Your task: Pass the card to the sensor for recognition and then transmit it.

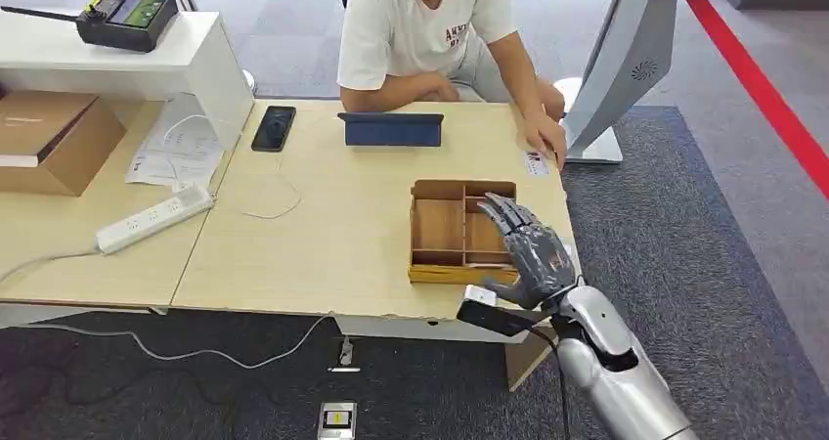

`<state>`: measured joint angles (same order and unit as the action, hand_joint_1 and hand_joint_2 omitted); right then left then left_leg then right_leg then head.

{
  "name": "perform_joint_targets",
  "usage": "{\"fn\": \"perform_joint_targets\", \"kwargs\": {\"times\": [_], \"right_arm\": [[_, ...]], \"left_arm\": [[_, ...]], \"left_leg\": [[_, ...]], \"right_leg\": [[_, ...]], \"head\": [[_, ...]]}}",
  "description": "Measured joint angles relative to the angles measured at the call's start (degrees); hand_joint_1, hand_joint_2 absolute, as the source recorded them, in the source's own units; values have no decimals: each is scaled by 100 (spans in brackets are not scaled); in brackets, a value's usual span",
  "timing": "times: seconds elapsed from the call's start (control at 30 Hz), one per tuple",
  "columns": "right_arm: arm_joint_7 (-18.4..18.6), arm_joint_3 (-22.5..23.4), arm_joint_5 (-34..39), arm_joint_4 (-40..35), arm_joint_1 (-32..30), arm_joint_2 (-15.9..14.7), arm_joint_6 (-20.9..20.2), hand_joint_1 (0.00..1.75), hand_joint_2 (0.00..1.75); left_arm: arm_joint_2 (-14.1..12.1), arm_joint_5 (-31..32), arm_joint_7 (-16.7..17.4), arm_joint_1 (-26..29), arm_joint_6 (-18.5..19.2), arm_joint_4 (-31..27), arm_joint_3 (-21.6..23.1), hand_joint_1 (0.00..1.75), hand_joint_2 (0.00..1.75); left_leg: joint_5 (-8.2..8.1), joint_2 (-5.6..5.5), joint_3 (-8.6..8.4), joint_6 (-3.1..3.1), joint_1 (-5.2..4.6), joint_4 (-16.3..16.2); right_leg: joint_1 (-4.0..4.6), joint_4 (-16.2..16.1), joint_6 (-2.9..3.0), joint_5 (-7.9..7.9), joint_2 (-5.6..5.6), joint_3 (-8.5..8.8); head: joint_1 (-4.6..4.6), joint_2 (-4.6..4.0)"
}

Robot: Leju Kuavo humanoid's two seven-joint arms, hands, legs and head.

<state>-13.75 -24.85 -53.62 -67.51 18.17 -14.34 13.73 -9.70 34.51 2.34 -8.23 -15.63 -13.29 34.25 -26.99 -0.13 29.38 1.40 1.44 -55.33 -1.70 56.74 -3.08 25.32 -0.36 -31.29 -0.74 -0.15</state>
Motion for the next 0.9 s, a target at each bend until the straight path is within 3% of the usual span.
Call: {"fn": "perform_joint_targets", "kwargs": {"times": [0.2,0.9], "right_arm": [[148,-179,-264,536,107,173,570,0,175],[-81,-315,-85,1777,467,374,775,0,175]], "left_arm": [[0,-22,22,0,-13,0,-2,0,0],[0,-116,-11,5,-15,-2,-2,0,0]], "left_leg": [[0,0,1,0,0,1],[0,0,0,0,0,0]], "right_leg": [[0,0,0,0,0,0],[0,0,0,0,0,0]], "head": [[2,0],[0,0]]}}
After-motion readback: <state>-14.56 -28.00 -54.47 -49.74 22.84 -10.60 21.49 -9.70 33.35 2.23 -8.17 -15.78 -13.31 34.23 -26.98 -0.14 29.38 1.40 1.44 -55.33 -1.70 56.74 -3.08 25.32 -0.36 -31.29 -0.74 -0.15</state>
